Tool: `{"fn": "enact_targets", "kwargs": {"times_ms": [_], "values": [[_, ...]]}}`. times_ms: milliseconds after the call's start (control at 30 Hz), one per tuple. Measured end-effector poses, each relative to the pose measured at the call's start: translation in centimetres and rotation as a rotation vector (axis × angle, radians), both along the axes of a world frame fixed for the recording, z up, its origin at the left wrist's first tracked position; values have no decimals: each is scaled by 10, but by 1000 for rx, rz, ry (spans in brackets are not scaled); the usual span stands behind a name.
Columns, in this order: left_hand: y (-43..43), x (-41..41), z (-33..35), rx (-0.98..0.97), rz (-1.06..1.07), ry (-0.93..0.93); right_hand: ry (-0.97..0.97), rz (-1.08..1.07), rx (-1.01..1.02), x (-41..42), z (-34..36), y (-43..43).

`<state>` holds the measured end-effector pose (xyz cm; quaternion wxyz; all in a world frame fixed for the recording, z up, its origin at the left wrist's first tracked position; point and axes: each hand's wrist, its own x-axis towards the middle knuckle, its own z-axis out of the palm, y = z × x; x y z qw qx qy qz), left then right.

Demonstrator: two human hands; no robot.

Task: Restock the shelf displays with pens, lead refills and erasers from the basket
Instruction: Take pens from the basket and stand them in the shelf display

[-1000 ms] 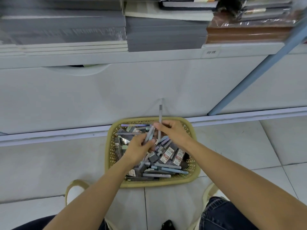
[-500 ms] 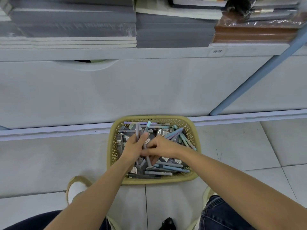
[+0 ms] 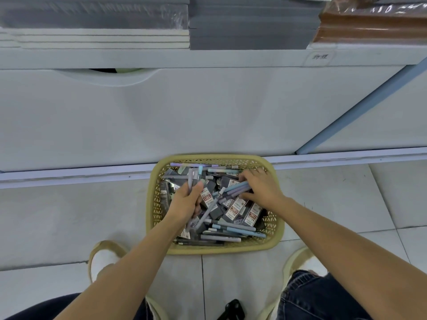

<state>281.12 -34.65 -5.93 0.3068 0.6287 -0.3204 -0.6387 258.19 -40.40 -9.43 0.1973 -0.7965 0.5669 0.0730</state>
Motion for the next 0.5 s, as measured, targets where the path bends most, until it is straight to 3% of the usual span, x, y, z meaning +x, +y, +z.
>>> {"fn": "enact_targets", "kwargs": {"times_ms": [267,400,500], "values": [[-1,1,9,36,54,-74,-75,197,102,-12,17,-15],[-4,-2,19,44,114,-63,-303,4,67,-23,41,-19],[-6,-12,32,33,180,28,-557,-186,158,-6,57,-12]]}}
